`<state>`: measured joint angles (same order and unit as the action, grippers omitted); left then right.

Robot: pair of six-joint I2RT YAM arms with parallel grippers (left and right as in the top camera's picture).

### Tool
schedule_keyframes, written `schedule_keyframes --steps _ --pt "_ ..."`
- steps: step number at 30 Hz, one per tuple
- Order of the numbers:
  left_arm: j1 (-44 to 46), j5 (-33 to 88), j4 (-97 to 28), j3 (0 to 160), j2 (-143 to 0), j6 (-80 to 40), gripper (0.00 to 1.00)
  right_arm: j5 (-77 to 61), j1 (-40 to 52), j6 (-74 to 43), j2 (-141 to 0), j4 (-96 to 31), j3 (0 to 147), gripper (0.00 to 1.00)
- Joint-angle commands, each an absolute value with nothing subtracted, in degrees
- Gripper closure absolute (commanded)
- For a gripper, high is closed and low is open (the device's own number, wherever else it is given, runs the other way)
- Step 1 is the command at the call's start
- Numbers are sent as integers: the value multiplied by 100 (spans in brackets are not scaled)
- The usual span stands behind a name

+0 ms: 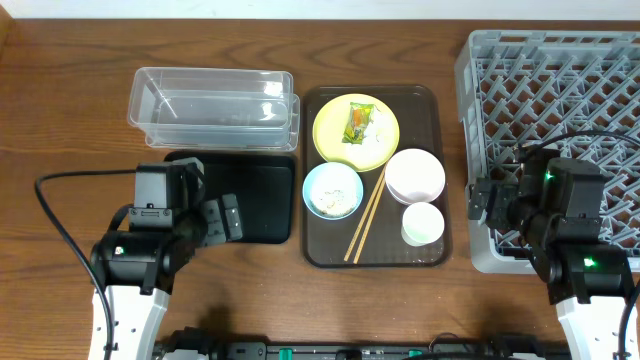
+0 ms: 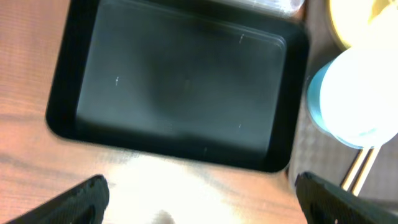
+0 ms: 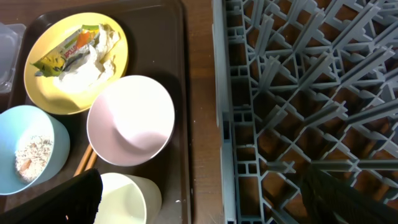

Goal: Sort waste into correct bins and load items into the dishwasher rack
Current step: 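Move the left gripper over the yellow plate to the snack wrapper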

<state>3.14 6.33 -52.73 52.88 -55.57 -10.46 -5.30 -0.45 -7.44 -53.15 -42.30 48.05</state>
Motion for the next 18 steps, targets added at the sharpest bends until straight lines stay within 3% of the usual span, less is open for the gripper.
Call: schedule_keyframes --steps 1,7,18 --pt "298 913 -4915 5424 -5629 -934 2 -482 3 -722 -5293 -4209 4945 1" --pt "436 1374 -4217 5752 -6346 -655 2 -480 3 -722 -5293 -4130 4945 1" --pt "1610 1352 -3291 7461 -8523 -172 2 -480 3 -722 -5293 -4158 4945 1"
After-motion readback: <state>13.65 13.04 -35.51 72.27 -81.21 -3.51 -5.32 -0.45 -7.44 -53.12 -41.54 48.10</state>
